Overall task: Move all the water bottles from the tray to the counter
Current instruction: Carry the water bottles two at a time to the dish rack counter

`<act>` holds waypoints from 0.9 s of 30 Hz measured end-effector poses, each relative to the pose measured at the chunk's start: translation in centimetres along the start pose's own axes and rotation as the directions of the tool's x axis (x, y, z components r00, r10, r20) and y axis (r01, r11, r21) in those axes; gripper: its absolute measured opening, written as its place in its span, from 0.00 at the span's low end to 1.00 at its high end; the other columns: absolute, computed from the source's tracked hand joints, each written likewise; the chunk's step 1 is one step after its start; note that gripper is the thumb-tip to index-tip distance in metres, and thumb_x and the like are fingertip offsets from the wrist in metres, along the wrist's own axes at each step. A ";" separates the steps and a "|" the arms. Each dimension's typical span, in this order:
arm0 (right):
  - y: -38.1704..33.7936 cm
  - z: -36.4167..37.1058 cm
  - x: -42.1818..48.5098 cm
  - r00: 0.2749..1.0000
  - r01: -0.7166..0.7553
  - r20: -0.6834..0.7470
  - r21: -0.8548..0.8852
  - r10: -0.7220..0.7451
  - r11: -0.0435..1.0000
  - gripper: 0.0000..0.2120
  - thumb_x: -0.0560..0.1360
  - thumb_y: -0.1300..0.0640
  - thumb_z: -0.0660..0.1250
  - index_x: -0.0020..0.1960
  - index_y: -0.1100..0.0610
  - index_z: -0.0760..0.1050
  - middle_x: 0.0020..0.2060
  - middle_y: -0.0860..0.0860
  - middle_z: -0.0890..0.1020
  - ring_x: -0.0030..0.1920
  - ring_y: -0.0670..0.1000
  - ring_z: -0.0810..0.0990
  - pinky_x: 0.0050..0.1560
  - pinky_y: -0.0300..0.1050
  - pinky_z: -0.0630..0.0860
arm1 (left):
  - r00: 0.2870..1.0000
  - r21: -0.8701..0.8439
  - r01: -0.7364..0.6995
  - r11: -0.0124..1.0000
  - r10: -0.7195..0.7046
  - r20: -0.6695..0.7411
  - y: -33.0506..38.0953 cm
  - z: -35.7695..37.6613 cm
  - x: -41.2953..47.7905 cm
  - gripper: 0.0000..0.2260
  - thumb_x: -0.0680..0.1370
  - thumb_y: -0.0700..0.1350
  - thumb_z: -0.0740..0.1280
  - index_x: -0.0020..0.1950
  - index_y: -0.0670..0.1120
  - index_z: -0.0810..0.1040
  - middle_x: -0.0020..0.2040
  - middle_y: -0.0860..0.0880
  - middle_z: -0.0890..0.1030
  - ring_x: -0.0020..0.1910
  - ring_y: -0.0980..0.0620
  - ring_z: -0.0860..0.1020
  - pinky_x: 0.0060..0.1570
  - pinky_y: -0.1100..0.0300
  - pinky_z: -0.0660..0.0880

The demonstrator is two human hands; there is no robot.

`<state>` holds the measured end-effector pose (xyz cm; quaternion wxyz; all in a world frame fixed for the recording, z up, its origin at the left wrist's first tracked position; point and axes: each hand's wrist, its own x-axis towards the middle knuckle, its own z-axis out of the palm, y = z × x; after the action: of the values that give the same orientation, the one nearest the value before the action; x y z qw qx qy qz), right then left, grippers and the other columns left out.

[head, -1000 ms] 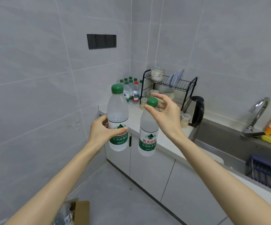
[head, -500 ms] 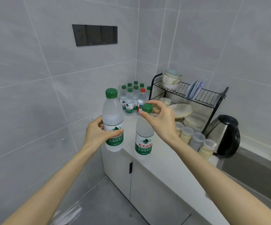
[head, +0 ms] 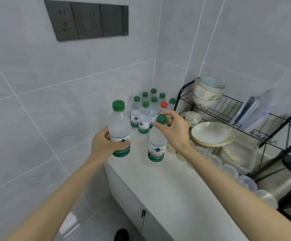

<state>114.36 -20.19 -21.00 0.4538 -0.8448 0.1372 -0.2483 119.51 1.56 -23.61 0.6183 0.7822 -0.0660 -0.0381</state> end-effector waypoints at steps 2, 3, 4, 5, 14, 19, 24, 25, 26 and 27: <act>1.4 1.8 2.4 0.999 -0.023 -0.030 -0.041 0.022 0.999 0.18 0.66 0.45 0.76 0.52 0.47 0.75 0.41 0.45 0.85 0.41 0.44 0.79 0.57 0.56 0.76 | 1.000 0.016 0.006 1.000 -0.006 0.020 -1.0 0.4 3.4 0.21 0.60 0.39 0.81 0.43 0.54 0.76 0.42 0.57 0.81 0.42 0.60 0.78 0.41 0.64 0.75; 1.8 2.3 3.1 0.999 -0.036 -0.037 -0.062 0.034 0.997 0.18 0.66 0.44 0.76 0.52 0.46 0.75 0.43 0.45 0.85 0.43 0.47 0.80 0.57 0.57 0.76 | 1.000 0.030 0.010 1.000 -0.011 0.025 -1.4 0.5 4.4 0.20 0.61 0.38 0.81 0.43 0.54 0.76 0.42 0.57 0.81 0.42 0.62 0.78 0.39 0.66 0.74; 2.3 3.2 4.2 0.998 -0.056 -0.047 -0.081 0.052 0.995 0.18 0.66 0.44 0.76 0.52 0.46 0.74 0.44 0.46 0.85 0.45 0.49 0.81 0.57 0.57 0.76 | 0.999 0.034 0.018 0.999 -0.019 0.040 -2.1 0.8 6.1 0.19 0.61 0.38 0.80 0.45 0.52 0.76 0.42 0.57 0.81 0.41 0.61 0.78 0.38 0.67 0.72; 2.8 3.7 5.0 0.996 -0.075 -0.049 -0.098 0.070 0.992 0.19 0.66 0.45 0.76 0.52 0.47 0.75 0.46 0.47 0.85 0.45 0.49 0.80 0.56 0.56 0.76 | 0.999 0.051 0.019 0.999 -0.022 0.045 -2.7 0.9 7.3 0.20 0.61 0.38 0.80 0.47 0.50 0.77 0.43 0.55 0.82 0.42 0.60 0.78 0.38 0.68 0.72; 7.1 8.6 11.8 0.983 -0.180 -0.072 -0.182 0.170 0.967 0.18 0.68 0.51 0.76 0.55 0.51 0.75 0.49 0.49 0.84 0.50 0.49 0.82 0.55 0.46 0.78 | 0.985 0.073 0.090 0.993 -0.100 0.142 -7.5 3.6 17.5 0.24 0.60 0.37 0.81 0.50 0.51 0.76 0.44 0.57 0.80 0.43 0.59 0.78 0.39 0.69 0.72; 8.3 9.5 14.1 0.982 -0.166 -0.123 -0.203 0.143 0.965 0.13 0.69 0.52 0.75 0.50 0.51 0.75 0.39 0.48 0.83 0.33 0.45 0.72 0.42 0.41 0.73 | 0.979 0.085 0.135 0.987 -0.146 0.144 -9.2 5.2 20.6 0.26 0.60 0.36 0.80 0.53 0.50 0.76 0.48 0.52 0.80 0.47 0.52 0.78 0.47 0.61 0.73; 9.6 10.4 14.4 0.980 -0.182 -0.117 -0.177 0.163 0.967 0.13 0.68 0.53 0.76 0.49 0.51 0.75 0.38 0.45 0.82 0.36 0.39 0.75 0.45 0.41 0.77 | 0.973 0.101 0.168 0.981 -0.181 0.141 -10.1 6.6 22.8 0.27 0.61 0.37 0.80 0.58 0.44 0.76 0.49 0.50 0.79 0.48 0.51 0.78 0.49 0.60 0.72; 9.8 10.5 14.3 0.978 -0.184 -0.125 -0.155 0.165 0.971 0.13 0.68 0.54 0.76 0.49 0.51 0.76 0.39 0.45 0.82 0.39 0.40 0.78 0.49 0.44 0.79 | 0.973 0.102 0.169 0.980 -0.182 0.140 -10.2 6.7 23.0 0.28 0.61 0.37 0.80 0.58 0.44 0.76 0.49 0.50 0.80 0.48 0.51 0.78 0.48 0.60 0.73; 10.0 10.5 14.3 0.978 -0.183 -0.126 -0.135 0.166 0.974 0.14 0.67 0.54 0.77 0.49 0.51 0.76 0.40 0.45 0.83 0.43 0.42 0.80 0.52 0.45 0.79 | 0.974 0.101 0.166 0.981 -0.179 0.139 -10.4 6.9 23.3 0.28 0.61 0.37 0.80 0.58 0.44 0.76 0.50 0.50 0.80 0.49 0.51 0.78 0.49 0.59 0.73; 10.2 10.5 14.3 0.978 -0.182 -0.120 -0.116 0.168 0.976 0.15 0.67 0.55 0.77 0.50 0.52 0.76 0.42 0.46 0.83 0.47 0.43 0.81 0.54 0.45 0.79 | 0.975 0.102 0.163 0.981 -0.177 0.138 -10.7 7.0 23.5 0.28 0.61 0.37 0.80 0.58 0.45 0.77 0.50 0.51 0.80 0.49 0.51 0.78 0.49 0.59 0.74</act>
<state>132.03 -25.02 -30.14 0.4115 -0.8414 0.2512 -0.2439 142.38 -6.30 -35.13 0.5705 0.8070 -0.0456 -0.1452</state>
